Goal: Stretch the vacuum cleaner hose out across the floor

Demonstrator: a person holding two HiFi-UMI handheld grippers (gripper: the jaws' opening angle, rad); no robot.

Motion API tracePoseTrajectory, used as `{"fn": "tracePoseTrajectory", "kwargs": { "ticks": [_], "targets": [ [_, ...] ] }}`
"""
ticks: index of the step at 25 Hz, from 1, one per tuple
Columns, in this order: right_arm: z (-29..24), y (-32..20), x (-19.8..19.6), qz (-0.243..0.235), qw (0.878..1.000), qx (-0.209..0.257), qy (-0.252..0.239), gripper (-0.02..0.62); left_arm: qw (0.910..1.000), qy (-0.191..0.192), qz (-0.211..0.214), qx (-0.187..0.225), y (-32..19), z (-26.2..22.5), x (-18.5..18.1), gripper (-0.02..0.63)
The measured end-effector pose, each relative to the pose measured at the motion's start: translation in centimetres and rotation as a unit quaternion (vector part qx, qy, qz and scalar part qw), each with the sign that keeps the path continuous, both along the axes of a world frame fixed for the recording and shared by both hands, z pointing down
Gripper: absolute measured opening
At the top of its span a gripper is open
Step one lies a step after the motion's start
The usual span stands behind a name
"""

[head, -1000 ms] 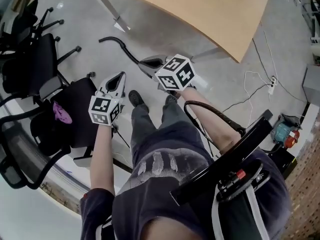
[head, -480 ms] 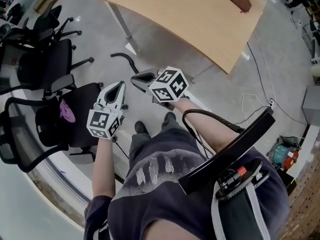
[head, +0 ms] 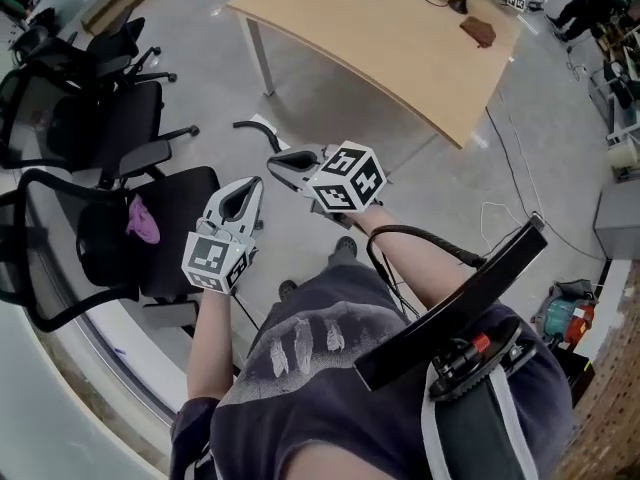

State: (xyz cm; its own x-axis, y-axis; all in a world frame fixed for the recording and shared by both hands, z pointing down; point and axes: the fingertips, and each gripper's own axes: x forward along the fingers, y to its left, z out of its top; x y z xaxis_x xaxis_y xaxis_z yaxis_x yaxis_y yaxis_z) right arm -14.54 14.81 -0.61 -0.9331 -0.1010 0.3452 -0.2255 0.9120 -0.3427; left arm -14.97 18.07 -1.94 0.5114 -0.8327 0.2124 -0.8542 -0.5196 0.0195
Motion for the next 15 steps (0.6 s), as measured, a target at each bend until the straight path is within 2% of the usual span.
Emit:
{"fn": "tracePoseTrajectory", "kwargs": {
  "ticks": [7,15],
  "targets": [
    [-0.3,7.9,-5.9,-0.002,1.0,0.006,0.018,0.005,0.9996,0.025,-0.004,0.016,8.0,-0.6,-5.6,0.008],
    [0.7,14.1,-7.2,0.001,0.999,-0.011,0.042,0.005,0.9975,0.068,0.015,0.016,13.6,0.0,-6.2,0.008]
  ]
}}
